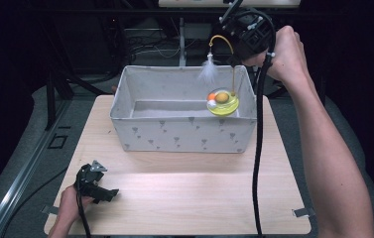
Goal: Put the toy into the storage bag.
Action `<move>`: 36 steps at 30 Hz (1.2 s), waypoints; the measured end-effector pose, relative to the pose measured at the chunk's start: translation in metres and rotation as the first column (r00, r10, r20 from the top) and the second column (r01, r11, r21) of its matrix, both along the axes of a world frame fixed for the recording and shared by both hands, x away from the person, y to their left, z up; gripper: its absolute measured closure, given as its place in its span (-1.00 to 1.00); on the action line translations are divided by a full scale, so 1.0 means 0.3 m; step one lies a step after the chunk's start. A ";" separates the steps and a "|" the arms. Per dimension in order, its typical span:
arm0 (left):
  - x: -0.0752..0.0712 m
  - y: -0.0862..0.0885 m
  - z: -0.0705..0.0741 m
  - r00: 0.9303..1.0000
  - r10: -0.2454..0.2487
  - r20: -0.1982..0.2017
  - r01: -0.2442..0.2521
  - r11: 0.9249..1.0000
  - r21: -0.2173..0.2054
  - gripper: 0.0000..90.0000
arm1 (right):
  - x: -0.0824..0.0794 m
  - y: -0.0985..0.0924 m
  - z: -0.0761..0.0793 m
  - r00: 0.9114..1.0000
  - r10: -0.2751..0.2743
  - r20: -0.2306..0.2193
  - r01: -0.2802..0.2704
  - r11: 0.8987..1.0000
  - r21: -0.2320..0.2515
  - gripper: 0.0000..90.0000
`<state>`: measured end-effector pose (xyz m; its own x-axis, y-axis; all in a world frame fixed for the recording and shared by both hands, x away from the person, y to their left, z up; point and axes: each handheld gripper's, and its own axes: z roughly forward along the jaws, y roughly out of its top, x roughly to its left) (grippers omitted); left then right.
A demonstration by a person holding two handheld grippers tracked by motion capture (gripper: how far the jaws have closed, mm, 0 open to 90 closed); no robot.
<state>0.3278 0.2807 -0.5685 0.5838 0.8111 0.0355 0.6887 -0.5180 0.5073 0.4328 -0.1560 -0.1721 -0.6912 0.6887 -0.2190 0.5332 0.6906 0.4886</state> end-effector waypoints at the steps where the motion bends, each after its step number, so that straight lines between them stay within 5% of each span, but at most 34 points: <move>1: 0.000 0.000 0.000 1.000 0.000 0.000 0.000 1.000 0.000 -1.00 | 0.006 -0.003 0.001 1.000 -0.002 -0.001 0.002 1.000 -0.004 0.97; 20: 0.001 -0.001 -0.001 1.000 0.001 -0.002 -0.001 1.000 -0.002 -1.00 | 0.117 -0.072 -0.054 0.993 -0.114 0.026 0.113 0.992 0.056 0.97; 36: 0.001 -0.001 -0.001 1.000 -0.001 -0.002 0.001 1.000 -0.002 -1.00 | 0.191 -0.113 -0.159 0.983 -0.185 0.015 0.183 0.979 0.085 0.97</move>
